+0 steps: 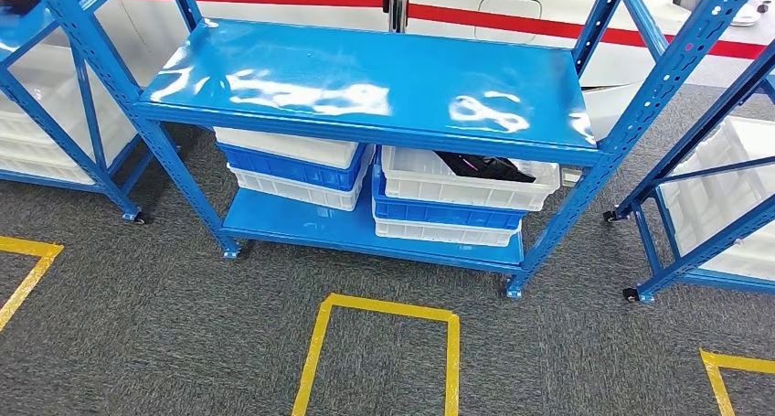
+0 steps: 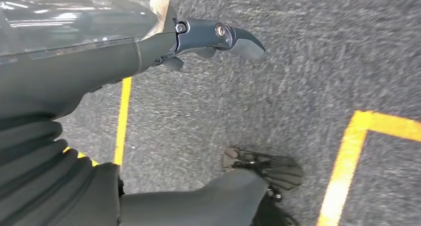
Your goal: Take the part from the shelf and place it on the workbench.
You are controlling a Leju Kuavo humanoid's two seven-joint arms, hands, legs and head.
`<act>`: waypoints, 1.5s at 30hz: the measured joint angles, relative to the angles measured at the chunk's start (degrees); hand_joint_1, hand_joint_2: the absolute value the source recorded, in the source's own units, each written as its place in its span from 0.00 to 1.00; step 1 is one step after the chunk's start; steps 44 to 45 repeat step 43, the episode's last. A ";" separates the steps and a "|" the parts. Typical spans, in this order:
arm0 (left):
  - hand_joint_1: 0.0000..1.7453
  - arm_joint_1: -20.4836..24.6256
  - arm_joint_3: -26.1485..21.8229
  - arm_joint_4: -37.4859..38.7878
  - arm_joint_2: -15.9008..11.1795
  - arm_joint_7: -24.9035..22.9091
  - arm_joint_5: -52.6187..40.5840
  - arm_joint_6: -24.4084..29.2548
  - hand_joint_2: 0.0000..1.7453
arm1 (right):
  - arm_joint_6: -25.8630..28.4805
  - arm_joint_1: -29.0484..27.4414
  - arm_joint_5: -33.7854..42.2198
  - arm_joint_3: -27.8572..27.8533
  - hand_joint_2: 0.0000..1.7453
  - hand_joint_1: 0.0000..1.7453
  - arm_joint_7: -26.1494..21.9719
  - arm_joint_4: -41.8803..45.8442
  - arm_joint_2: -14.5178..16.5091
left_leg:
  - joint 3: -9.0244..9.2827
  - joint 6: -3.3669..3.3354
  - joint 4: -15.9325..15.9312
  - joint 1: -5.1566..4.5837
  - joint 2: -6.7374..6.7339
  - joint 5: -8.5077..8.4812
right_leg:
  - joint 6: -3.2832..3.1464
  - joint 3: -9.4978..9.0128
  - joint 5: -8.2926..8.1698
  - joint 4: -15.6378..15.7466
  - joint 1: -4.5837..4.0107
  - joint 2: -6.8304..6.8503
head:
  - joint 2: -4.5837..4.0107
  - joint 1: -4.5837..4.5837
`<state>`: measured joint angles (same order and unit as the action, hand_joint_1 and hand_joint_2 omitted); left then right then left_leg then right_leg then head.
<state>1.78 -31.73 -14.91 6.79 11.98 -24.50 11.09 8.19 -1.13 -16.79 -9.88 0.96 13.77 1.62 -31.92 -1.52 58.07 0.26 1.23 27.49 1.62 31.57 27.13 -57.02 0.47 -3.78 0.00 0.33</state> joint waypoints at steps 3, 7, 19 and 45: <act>0.00 -1.27 3.93 -0.90 -0.79 -1.64 3.38 -1.47 0.00 | -1.12 -0.91 2.32 1.11 1.00 0.00 -0.04 0.96 -0.25 | -0.02 0.00 0.00 0.00 0.00 0.01 | -0.01 0.12 0.01 0.00 0.00 0.02 | -0.01 0.01; 0.00 -2.99 9.24 -2.16 -1.82 -3.84 7.90 -3.49 0.00 | -2.60 -2.16 5.41 2.65 0.25 0.00 -0.09 2.32 -0.50 | -0.03 -0.01 -0.01 0.00 0.00 0.02 | -0.01 0.29 0.03 0.00 0.00 0.02 | -0.01 0.01; 0.00 -7.91 24.74 -5.80 -4.79 -10.38 21.50 -9.55 0.00 | -6.99 -5.71 14.64 7.14 0.00 0.00 -0.69 6.31 -1.25 | -0.01 -0.02 -0.01 0.00 0.01 0.10 | 0.11 0.41 0.13 0.01 0.01 0.02 | -0.01 0.01; 0.00 -9.21 30.11 -7.01 -5.80 -11.85 24.34 -10.85 0.00 | -8.16 -6.69 16.68 8.80 0.00 0.00 -0.83 7.89 -1.68 | -0.01 -0.02 -0.01 0.00 0.01 0.10 | 0.11 0.40 0.13 0.01 0.01 0.02 | 0.00 0.00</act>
